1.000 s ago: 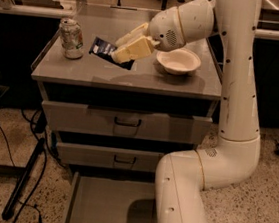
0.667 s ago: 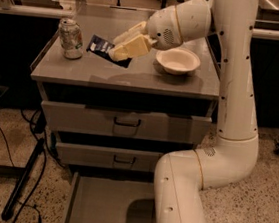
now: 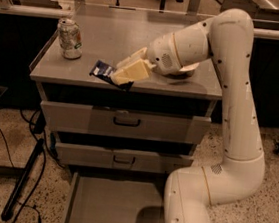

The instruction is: Place rxbar blueberry into bottom drawer

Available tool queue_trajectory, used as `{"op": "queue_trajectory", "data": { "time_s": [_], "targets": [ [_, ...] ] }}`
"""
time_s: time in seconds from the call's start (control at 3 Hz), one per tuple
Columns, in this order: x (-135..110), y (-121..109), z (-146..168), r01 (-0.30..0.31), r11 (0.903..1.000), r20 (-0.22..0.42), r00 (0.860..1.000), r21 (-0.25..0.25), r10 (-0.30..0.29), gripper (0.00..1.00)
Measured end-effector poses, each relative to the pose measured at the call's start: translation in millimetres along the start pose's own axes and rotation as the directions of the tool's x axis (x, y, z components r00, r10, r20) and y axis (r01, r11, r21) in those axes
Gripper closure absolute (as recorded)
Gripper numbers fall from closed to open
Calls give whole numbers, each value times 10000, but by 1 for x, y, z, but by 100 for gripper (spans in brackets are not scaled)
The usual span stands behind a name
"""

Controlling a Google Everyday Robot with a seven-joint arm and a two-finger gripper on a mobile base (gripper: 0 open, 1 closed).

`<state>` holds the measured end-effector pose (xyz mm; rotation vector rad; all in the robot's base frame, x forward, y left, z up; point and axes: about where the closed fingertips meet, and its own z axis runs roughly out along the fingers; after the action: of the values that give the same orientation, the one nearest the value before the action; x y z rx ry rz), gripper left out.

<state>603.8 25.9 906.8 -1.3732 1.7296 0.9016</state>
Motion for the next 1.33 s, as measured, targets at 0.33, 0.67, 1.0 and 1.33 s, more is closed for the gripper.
{"op": "queue_trajectory", "data": {
  "time_s": [0.33,0.67,1.0,1.33],
  "targets": [
    [32,18,3,-682,9975,-319,9971,207,688,100],
    [56,26,11,-1108,9933,-452,9927,316,1121,100],
    [54,26,13,-1097,9935,-385,9931,301,1108,100],
    [57,24,24,-1196,9926,-561,9911,201,1205,100]
  ]
}}
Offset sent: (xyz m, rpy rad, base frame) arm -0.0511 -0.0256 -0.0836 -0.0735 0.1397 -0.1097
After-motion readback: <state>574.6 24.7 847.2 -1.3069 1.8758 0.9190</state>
